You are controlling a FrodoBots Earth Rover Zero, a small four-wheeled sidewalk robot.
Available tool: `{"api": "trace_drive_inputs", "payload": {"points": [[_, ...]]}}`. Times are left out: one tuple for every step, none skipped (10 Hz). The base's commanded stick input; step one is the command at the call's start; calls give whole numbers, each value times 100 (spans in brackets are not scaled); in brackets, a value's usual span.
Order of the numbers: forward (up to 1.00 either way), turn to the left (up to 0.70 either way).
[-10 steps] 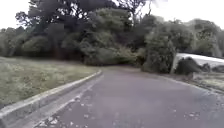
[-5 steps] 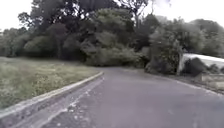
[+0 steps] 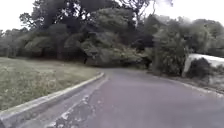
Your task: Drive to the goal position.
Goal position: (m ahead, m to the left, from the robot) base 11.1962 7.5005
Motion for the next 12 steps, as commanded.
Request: {"api": "trace_drive_inputs", "payload": {"points": [[70,-34],[70,-31],[70,-25],[70,-18],[70,-11],[70,-24],[70,-24],[70,-18],[70,-21],[70,-31],[70,-17],[70,-2]]}}
